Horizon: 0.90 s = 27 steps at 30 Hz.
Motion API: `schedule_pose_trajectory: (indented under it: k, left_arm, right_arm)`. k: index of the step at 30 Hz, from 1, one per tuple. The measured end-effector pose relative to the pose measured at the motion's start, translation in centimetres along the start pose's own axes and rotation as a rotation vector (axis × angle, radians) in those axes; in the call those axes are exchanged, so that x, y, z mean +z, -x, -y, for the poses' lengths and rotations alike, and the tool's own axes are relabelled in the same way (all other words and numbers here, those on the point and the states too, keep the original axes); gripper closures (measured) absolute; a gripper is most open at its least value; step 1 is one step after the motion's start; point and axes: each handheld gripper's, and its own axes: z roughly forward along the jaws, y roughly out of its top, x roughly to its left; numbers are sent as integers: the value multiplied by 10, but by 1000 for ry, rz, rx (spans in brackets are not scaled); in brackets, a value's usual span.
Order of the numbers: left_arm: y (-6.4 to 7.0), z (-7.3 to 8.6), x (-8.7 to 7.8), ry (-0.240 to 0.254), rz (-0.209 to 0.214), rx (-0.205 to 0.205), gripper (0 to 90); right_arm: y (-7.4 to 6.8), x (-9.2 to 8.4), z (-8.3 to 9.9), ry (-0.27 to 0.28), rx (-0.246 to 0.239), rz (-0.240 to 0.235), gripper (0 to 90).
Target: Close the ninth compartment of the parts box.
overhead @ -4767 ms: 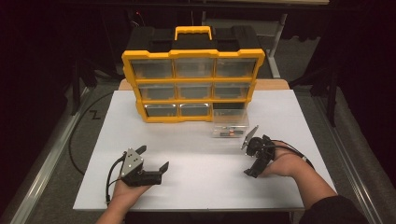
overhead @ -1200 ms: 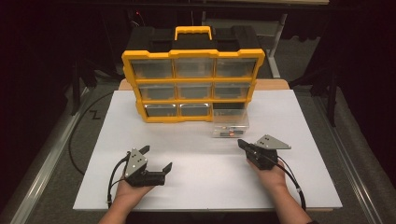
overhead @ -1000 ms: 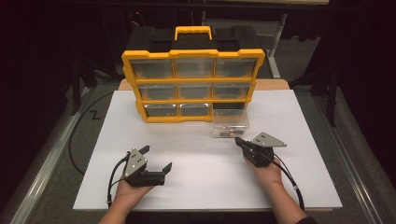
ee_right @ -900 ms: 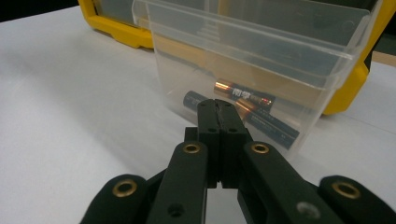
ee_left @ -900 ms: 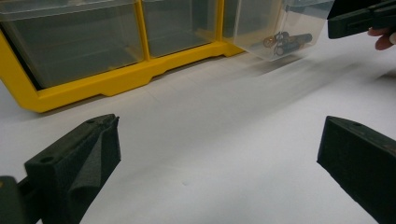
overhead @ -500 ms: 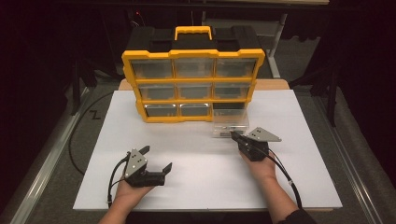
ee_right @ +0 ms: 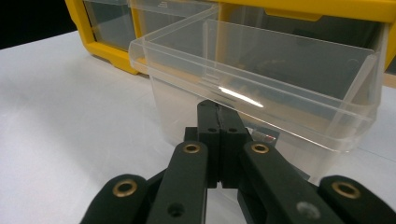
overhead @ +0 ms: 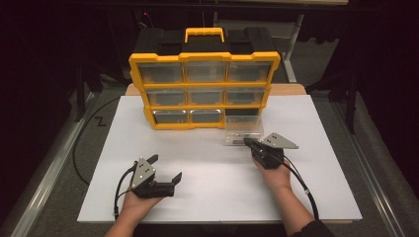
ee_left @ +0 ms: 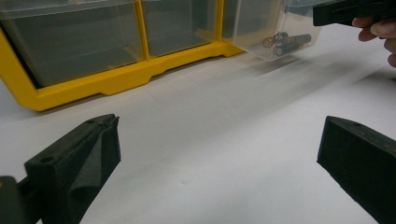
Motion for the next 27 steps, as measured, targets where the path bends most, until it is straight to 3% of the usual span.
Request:
schedule_pose_trajectory:
  k: [27]
  left_arm:
    - [-1,-1,-2,15,0,0,3]
  right_arm:
    - [0,3,-9,11,-29,10,900]
